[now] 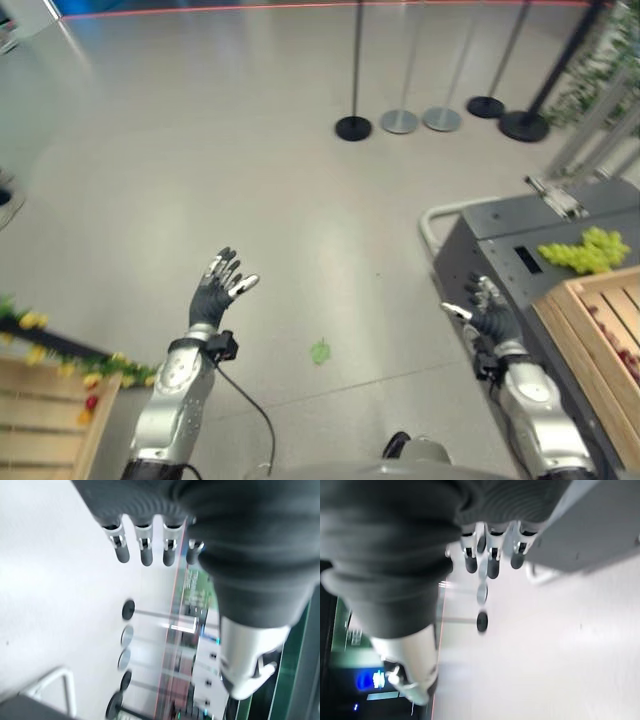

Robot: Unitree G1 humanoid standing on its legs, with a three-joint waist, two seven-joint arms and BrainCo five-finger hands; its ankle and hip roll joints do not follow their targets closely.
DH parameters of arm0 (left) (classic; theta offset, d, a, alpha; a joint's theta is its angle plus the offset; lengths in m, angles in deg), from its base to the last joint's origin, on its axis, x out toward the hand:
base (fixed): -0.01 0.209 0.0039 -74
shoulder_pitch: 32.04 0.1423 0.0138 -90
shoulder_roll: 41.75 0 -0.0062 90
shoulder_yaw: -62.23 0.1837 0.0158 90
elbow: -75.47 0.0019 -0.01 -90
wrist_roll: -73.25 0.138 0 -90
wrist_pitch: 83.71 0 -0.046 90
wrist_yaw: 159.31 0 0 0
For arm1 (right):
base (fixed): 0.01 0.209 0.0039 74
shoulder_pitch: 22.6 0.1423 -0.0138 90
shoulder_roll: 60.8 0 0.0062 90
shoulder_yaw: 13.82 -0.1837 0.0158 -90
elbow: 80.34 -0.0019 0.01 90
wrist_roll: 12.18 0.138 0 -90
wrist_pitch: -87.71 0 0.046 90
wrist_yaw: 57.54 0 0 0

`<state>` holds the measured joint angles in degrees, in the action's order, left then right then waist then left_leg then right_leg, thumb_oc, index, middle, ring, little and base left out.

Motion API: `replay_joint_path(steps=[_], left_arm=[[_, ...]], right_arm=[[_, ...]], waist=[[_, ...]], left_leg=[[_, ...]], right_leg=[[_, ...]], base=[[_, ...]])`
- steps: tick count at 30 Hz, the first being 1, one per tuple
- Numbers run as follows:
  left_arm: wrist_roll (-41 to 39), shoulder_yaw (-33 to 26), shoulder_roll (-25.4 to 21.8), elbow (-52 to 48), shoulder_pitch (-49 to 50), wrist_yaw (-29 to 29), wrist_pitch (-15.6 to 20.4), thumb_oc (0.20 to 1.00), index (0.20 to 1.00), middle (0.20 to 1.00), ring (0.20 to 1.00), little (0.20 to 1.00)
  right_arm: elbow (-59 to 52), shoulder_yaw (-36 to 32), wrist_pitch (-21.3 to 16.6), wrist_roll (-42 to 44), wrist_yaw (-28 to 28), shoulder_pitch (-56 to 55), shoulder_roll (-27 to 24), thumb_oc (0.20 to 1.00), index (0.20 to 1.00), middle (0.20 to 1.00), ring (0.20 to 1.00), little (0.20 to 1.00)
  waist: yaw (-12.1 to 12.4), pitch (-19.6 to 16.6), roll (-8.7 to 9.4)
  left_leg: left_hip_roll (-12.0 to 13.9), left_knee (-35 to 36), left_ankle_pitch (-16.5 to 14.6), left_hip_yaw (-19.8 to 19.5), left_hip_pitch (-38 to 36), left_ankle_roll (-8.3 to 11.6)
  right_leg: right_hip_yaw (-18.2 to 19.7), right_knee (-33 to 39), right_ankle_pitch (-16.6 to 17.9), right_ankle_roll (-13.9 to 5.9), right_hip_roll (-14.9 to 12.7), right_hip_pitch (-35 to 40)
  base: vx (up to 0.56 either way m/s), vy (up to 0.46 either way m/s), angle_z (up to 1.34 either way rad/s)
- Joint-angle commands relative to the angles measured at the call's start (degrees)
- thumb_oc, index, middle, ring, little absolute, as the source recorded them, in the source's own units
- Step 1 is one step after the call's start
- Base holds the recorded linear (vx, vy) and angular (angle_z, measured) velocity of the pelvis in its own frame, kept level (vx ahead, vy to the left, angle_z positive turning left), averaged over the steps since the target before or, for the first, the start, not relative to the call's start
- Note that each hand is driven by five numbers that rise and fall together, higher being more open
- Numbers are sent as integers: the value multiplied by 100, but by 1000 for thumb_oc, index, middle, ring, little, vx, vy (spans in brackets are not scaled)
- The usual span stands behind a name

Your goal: Pick up the fruits from the basket on one side to the basket on the other side

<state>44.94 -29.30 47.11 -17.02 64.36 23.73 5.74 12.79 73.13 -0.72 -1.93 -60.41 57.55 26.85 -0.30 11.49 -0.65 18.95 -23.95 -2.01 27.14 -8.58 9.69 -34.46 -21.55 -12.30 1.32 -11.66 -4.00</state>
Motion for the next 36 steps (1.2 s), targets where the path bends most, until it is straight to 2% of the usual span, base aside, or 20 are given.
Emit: replay_joint_path(steps=[1, 2, 4, 5, 7, 8, 10, 12, 13, 17, 19, 21, 22, 23, 25, 27, 28, 29, 32, 36], left_arm=[[-85, -60, -36, -508, -58, 19, 313, 1000, 1000, 1000, 1000, 1000], [-114, -80, 69, -581, 75, 61, 343, 1000, 1000, 1000, 1000, 1000], [-100, -119, 269, -607, 248, 53, 394, 1000, 1000, 1000, 1000, 1000], [-100, -119, 268, -607, 248, 53, 394, 1000, 1000, 1000, 1000, 1000], [-192, -150, 341, -563, 281, 83, 450, 1000, 1000, 1000, 1000, 1000], [-192, -146, 344, -560, 275, 83, 451, 1000, 1000, 1000, 1000, 1000], [-134, -119, 321, -497, 192, 98, 461, 1000, 1000, 1000, 1000, 1000], [-87, -137, 323, -485, 185, 144, 489, 1000, 1000, 1000, 1000, 1000], [-44, -152, 320, -452, 161, 168, 536, 1000, 1000, 1000, 1000, 1000], [172, -127, 291, -364, 154, 190, 528, 1000, 1000, 1000, 1000, 1000], [224, -58, 157, -327, -23, 184, 508, 1000, 1000, 1000, 1000, 1000], [327, -34, -60, -374, -69, 180, 526, 1000, 1000, 1000, 1000, 1000], [363, -23, -156, -383, -123, 266, 534, 1000, 1000, 1000, 1000, 1000], [362, -24, -158, -375, -132, 266, 538, 1000, 1000, 1000, 1000, 1000], [369, -35, -216, -348, -150, 278, 531, 1000, 1000, 1000, 1000, 1000], [313, -92, -220, -385, -118, 268, 512, 1000, 1000, 1000, 1000, 1000], [288, -132, -197, -410, -99, 274, 513, 1000, 1000, 1000, 1000, 1000], [288, -133, -199, -408, -99, 273, 514, 1000, 1000, 1000, 1000, 1000], [341, -182, -104, -356, -115, 297, 511, 1000, 1000, 1000, 1000, 1000], [267, -176, 67, -243, -153, 325, 581, 1000, 1000, 1000, 1000, 1000]], right_arm=[[-518, -60, -246, 180, 44, 259, -151, 1000, 1000, 1000, 1000, 1000], [-471, 39, -263, 195, 52, 315, -266, 1000, 1000, 1000, 1000, 1000], [-456, 116, -211, 184, 143, 365, -298, 1000, 1000, 1000, 1000, 1000], [-457, 116, -211, 184, 143, 365, -297, 1000, 1000, 1000, 1000, 1000], [-302, 119, -291, 249, 148, 364, -292, 1000, 1000, 1000, 1000, 1000], [-299, 115, -293, 251, 148, 367, -296, 1000, 1000, 1000, 1000, 1000], [-192, 123, -331, 271, 103, 412, -305, 1000, 1000, 1000, 1000, 1000], [-156, 187, -350, 249, 118, 446, -312, 1000, 1000, 1000, 1000, 1000], [-161, 204, -364, 253, 138, 464, -389, 1000, 1000, 1000, 1000, 1000], [-242, 197, -343, 164, 228, 383, -354, 1000, 1000, 1000, 1000, 1000], [-256, 197, -331, 127, 287, 394, -284, 1000, 1000, 1000, 1000, 1000], [-316, 203, -324, 172, 338, 401, -204, 1000, 1000, 1000, 1000, 1000], [-362, 221, -336, 198, 326, 438, -123, 1000, 1000, 1000, 1000, 1000], [-371, 220, -330, 197, 326, 438, -120, 1000, 1000, 1000, 1000, 1000], [-351, 245, -313, 231, 335, 433, -30, 1000, 1000, 1000, 1000, 1000], [-349, 224, -285, 192, 291, 445, 4, 1000, 1000, 1000, 1000, 1000], [-327, 202, -288, 199, 251, 461, 24, 1000, 1000, 1000, 1000, 1000], [-330, 203, -286, 198, 249, 459, 27, 1000, 1000, 1000, 1000, 1000], [-277, 242, -302, 82, 156, 532, 20, 1000, 1000, 1000, 1000, 1000], [-387, 186, -304, 82, 158, 436, 17, 1000, 1000, 1000, 1000, 1000]], waist=[[-55, 97, -51], [158, 316, 21], [439, 403, 29], [440, 398, 37], [484, 400, -63], [494, 400, -55], [593, 389, -136], [625, 348, -238], [595, 318, -260], [596, 158, -254], [529, 108, -123], [410, 225, -34], [297, 336, -47], [319, 329, -29], [302, 314, 33], [342, 283, 57], [380, 240, 105], [385, 237, 102], [399, 204, 145], [274, 147, 102]], left_leg=[[-21, -1501, 223, -642, 661, 25], [-673, -1937, 492, -1691, 1231, -113], [-1857, -1385, 41, -2723, 1748, -375], [-1865, -1372, 51, -2720, 1747, -377], [-1418, -496, 113, -3151, 1826, -383], [-1427, -448, 153, -3137, 1813, -385], [-1444, 950, 119, -3695, 1678, -307], [-1367, 1876, 482, -4406, 1619, -136], [-1137, 2335, 678, -4511, 1715, 25], [-1028, 2805, 888, -4293, 1561, -18], [-1091, 2781, 793, -3962, 1349, -173], [-973, 2809, 711, -3583, 1089, -311], [-876, 2849, 614, -3292, 889, -416], [-892, 2845, 612, -3266, 901, -423], [-924, 2846, 452, -2986, 740, -469], [-842, 2836, 325, -2714, 639, -397], [-843, 2871, 231, -2435, 569, -319], [-839, 2873, 229, -2428, 565, -321], [-796, 2895, 81, -2035, 380, -201], [-753, 2712, -165, -1943, 161, -73]], right_leg=[[235, 1683, 175, -286, 109, 1026], [630, 1876, 249, -187, 158, 1096], [1385, 2004, 391, -341, 241, 1225], [1386, 2006, 394, -342, 233, 1221], [1713, 2173, 325, -510, 398, 1367], [1720, 2182, 347, -509, 385, 1358], [2081, 2392, 283, -586, 547, 1551], [2524, 2462, 251, -610, 734, 1570], [2781, 2499, 174, -672, 711, 1599], [3046, 2264, -57, -723, 651, 1826], [3010, 1531, -20, -921, 486, 1506], [3099, 509, 70, -1158, 541, 733], [2778, -193, 392, -1410, 410, 189], [2810, -257, 370, -1417, 392, 133], [2447, -33, 724, -1537, -25, 37], [1962, 530, 887, -1462, -434, 100], [1485, 1268, 1171, -1421, -653, 192], [1477, 1343, 1215, -1424, -636, 226], [785, 2110, 1798, -1506, -849, 115], [910, 2237, 1740, -1468, -811, 184]], base=[[90, -109, -159], [78, 36, -78], [247, 18, -121], [233, -22, -188], [246, 106, -131], [350, 158, -75], [303, 93, -106], [318, 211, -106], [255, 211, -107], [341, 275, -106], [155, 228, -87], [82, 248, -108], [11, 215, -104], [58, 234, -70], [101, 72, -81], [107, -21, -73], [78, -35, -49], [85, -63, -71], [108, -108, -74], [192, -193, -57]])
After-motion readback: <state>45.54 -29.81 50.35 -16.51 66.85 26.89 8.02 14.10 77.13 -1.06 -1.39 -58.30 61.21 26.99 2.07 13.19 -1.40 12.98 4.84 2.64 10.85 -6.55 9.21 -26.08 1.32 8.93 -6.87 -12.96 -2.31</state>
